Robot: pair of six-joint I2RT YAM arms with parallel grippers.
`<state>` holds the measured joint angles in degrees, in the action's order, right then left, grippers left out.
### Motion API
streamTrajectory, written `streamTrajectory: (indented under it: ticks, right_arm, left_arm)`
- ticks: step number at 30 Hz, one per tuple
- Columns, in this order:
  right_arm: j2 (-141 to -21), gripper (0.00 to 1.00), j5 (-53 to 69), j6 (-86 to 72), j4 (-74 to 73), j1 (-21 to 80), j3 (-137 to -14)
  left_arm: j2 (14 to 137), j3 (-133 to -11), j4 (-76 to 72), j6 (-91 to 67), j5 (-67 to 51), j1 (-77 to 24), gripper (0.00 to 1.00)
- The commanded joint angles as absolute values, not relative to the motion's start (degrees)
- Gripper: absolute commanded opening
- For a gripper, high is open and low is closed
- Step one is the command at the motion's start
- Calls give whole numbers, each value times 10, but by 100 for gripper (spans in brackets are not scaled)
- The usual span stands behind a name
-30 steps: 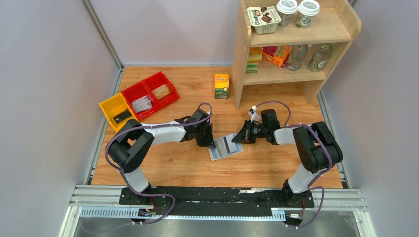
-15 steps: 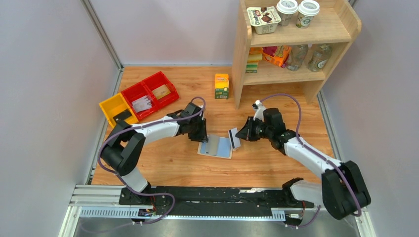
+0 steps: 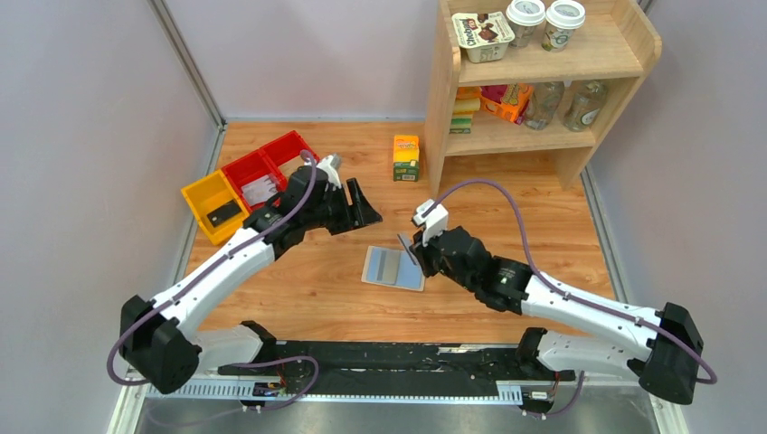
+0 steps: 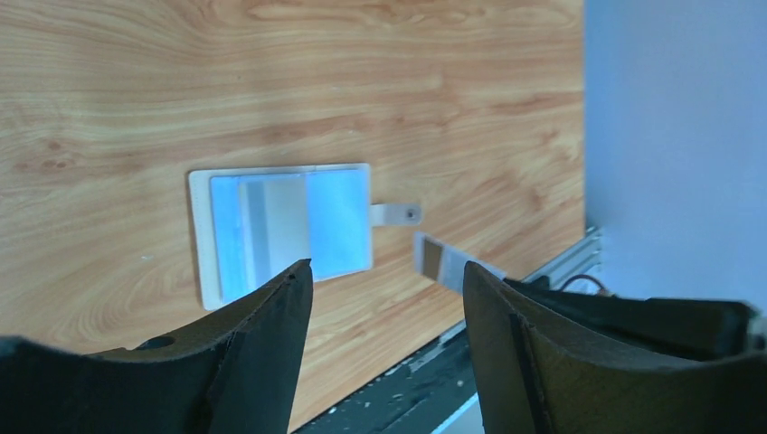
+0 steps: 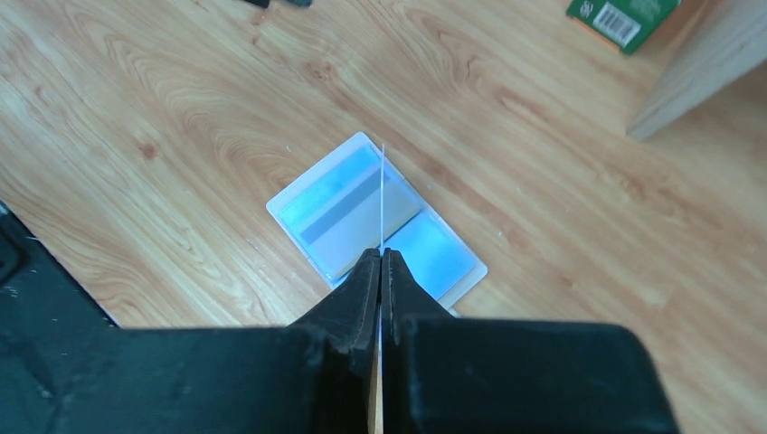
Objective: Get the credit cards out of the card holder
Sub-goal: Place the credit card in the storage box.
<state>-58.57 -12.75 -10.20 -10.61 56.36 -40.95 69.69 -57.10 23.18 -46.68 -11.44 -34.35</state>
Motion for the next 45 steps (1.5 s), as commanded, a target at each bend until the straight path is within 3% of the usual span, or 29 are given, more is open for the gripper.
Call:
streamTrajectory:
  ticks: [1, 13, 24, 32, 45]
  right_arm:
    - [-616, 0, -285, -4, -84, 636, -455]
    - [-728, 0, -413, 143, -5, 765, -504]
    - [-777, 0, -464, 171, 41, 787, -514]
    - [-782, 0, -480, 171, 44, 788, -512]
    - [-791, 0, -476, 182, 68, 802, -509]
  left_arm:
    - [650, -572, 225, -519, -141, -337, 70]
    - [674, -550, 191, -553, -201, -338, 69]
    - [665, -525, 211, -558, -196, -338, 66]
    - [613, -517, 272, -555, -98, -337, 66]
    - [622, -492, 183, -630, -142, -338, 67]
